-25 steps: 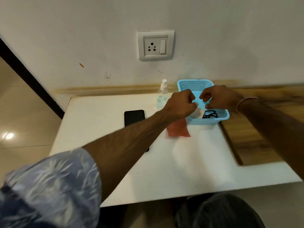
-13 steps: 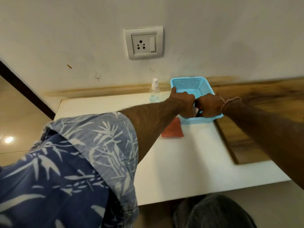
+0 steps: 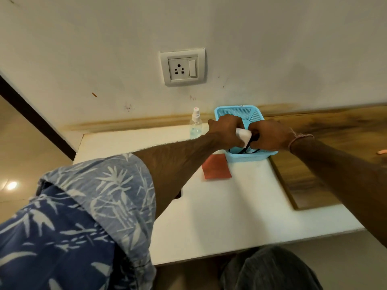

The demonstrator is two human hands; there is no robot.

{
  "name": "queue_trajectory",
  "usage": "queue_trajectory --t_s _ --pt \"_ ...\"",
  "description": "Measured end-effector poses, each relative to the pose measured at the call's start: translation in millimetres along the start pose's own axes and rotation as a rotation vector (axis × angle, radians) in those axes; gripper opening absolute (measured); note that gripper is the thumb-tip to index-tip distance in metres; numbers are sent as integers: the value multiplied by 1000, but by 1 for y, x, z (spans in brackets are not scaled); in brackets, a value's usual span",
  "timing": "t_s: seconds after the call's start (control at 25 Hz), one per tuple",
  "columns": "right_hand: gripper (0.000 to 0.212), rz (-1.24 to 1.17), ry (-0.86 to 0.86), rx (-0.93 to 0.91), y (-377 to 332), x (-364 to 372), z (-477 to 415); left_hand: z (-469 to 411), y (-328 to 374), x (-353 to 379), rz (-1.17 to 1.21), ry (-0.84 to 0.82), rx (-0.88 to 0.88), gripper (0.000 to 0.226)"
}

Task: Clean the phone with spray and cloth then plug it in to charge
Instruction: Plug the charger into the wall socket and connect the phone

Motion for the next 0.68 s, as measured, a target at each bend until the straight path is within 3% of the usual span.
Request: queue_trajectory --t_s 0.12,0.32,0.56,0.68 --pt "30 -117 79 35 -2 -29 2 13 1 -32 268 131 -55 43" --pt "27 -559 141 27 -28 -82 9 35 -8 -86 710 218 -281 43" --pt "39 -1003 190 41 -69 -118 22 65 -18 -153 1049 283 -511 30" --pt "44 -1385 227 134 -83 -119 30 77 -24 -178 1164 324 -590 31"
Point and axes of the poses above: each hand's wrist, its own z-axis away from the middle knuckle, its own x-axis out of the palm, y = z × x, the point moved 4 cm from there along -z, towards the middle knuckle, and after that the axes turned 15 degrees about y, right-handed, at the moved point
